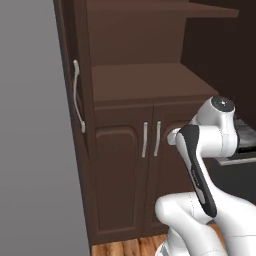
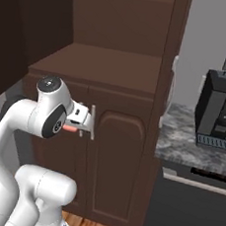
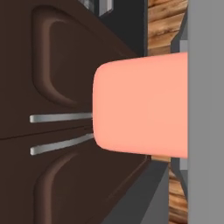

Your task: Pick up the bar soap and bar soap from the sink, and place them back in the cabinet, and close the cabinet doors.

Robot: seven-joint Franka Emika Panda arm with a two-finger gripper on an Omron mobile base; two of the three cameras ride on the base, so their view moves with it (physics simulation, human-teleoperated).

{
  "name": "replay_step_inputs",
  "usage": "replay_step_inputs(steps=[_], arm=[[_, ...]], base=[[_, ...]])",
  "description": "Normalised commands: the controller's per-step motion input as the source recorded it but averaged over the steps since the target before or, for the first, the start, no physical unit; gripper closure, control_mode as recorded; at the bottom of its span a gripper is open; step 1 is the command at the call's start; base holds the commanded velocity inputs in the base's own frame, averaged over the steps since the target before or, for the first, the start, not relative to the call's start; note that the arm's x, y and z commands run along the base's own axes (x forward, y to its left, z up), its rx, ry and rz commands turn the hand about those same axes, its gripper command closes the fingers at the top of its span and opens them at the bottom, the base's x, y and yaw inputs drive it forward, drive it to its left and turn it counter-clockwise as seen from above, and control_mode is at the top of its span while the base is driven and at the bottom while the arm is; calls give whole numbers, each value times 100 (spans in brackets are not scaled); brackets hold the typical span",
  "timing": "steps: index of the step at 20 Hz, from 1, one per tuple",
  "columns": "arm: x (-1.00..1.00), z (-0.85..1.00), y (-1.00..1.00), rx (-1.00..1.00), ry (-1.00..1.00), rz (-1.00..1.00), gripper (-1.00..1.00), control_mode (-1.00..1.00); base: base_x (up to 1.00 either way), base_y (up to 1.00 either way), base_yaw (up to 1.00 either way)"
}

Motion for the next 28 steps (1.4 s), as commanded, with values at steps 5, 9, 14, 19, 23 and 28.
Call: replay_step_inputs(steps=[5, 9, 14, 19, 23, 28], arm=[[0, 0, 0, 0, 0, 0, 100, 100], [0, 0, 0, 0, 0, 0, 100, 100], [0, 0, 0, 0, 0, 0, 100, 100], [0, 0, 0, 0, 0, 0, 100, 100], [0, 0, 0, 0, 0, 0, 100, 100], [0, 0, 0, 0, 0, 0, 100, 100]], base=[[28, 0, -16], [38, 1, -12], [34, 11, -14], [8, 15, -18], [6, 13, -7], [24, 18, 0]])
